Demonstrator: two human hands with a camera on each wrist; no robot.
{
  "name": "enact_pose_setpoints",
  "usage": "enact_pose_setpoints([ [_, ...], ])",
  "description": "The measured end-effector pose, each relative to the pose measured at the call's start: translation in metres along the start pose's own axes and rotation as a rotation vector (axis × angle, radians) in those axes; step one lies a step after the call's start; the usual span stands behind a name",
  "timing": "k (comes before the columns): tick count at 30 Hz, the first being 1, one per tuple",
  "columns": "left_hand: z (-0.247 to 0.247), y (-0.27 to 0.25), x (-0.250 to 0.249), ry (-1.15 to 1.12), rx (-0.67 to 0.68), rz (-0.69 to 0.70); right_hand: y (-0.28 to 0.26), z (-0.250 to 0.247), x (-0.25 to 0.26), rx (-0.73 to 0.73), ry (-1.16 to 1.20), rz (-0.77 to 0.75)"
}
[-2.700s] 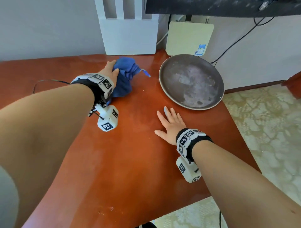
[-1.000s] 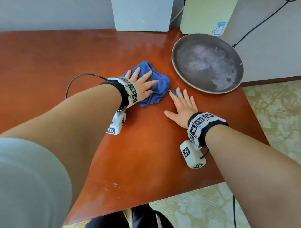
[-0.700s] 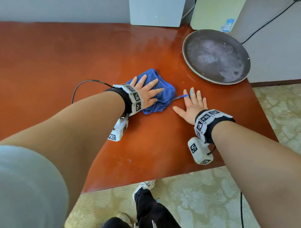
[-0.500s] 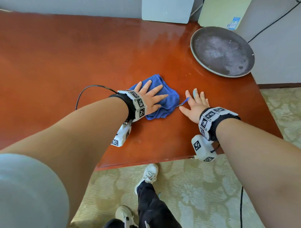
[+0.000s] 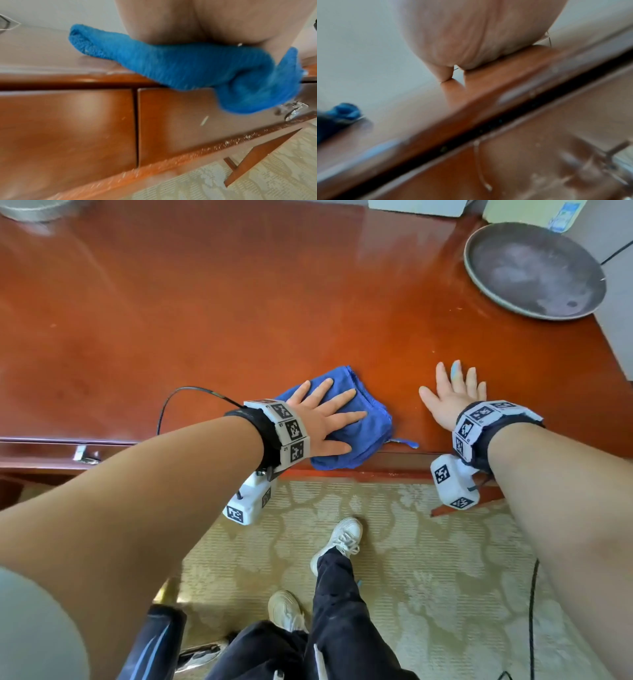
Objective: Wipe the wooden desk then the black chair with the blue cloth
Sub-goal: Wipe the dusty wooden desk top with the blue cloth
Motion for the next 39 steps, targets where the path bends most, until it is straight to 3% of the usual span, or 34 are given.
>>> enact_pose_setpoints([
  [4, 0.014, -0.031, 0.006, -0.012, 0.038, 0.019, -0.005, -0.001, 0.003, -0.013, -0.013, -0.018],
  [9, -0.001, -0.041, 0.027, -0.307, 0.158, 0.04, -0.015, -0.001, 0.005, 0.01, -0.024, -0.035],
  [11, -0.031, -0.038, 0.051, -0.449, 0.105, -0.032, -0.017, 0.0, 0.006, 0.027, -0.019, -0.038],
  [14, -0.086, -0.024, 0.102, -0.605, -0.089, -0.213, -0.019, 0.001, 0.006, 0.049, -0.006, -0.046],
  [18, -0.136, 0.013, 0.125, -0.736, -0.179, -0.266, -0.015, -0.004, 0.002, 0.144, -0.03, -0.079],
  [21, -0.161, 0.054, 0.109, -0.693, -0.176, -0.225, -0.004, -0.024, -0.014, 0.166, -0.06, -0.107],
  [25, -0.184, 0.116, 0.084, -0.666, -0.147, -0.187, 0.016, -0.053, -0.067, 0.123, -0.066, 0.021],
  [30, -0.222, 0.186, 0.055, -0.71, -0.245, -0.177, 0.034, -0.043, -0.097, 0.219, -0.066, -0.024],
  [34, -0.239, 0.239, 0.013, -0.723, -0.28, -0.089, 0.044, -0.035, -0.104, 0.237, -0.051, -0.063],
  [36, -0.233, 0.263, -0.018, -0.646, -0.258, -0.062, 0.046, -0.035, -0.107, 0.229, -0.05, -0.07],
  [39, -0.199, 0.291, -0.058, -0.359, -0.15, -0.096, 0.05, -0.035, -0.108, 0.214, -0.043, -0.089],
])
Point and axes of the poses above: each hand's wrist, its own y-axis towards the middle knuckle, its own z-axis out of the palm, x = y × z, the point moved 10 cm from there along y, towards the middle knuckle, and after that the axes turned 13 degrees about -z, right-handed, at the moved point
